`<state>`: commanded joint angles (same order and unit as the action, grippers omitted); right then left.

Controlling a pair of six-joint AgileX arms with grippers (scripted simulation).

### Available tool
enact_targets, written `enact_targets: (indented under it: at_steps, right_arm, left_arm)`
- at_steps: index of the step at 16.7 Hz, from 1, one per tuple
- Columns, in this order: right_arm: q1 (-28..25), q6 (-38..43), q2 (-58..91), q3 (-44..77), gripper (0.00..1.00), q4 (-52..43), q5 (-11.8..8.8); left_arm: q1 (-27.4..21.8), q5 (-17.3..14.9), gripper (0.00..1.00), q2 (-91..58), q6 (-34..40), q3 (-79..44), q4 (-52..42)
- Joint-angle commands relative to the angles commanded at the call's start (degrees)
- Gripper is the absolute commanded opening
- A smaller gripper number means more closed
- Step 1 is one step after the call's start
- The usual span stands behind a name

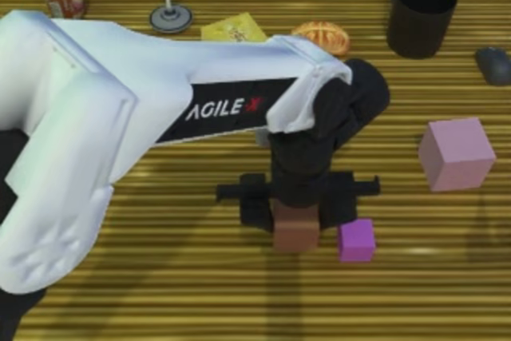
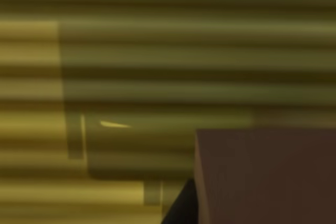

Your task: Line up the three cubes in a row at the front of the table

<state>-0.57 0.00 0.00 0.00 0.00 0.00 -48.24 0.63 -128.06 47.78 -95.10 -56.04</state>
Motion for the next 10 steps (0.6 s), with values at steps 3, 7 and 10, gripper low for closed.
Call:
enact_targets:
  at_steps: [3,7,10]
  right_arm:
    - [0.0,0.0,0.0,0.0,1.0,0.0,0.0]
    - [0.0,0.0,0.0,0.0,1.0,0.0,0.0]
    - [0.0,0.0,0.0,0.0,1.0,0.0,0.0]
  left_arm:
    - [0.0,0.0,0.83,0.0,0.0,0.0,0.0]
    - [0.0,0.0,1.0,0.0,0.0,0.0,0.0]
    - [0.0,0.0,1.0,0.0,0.0,0.0,0.0]
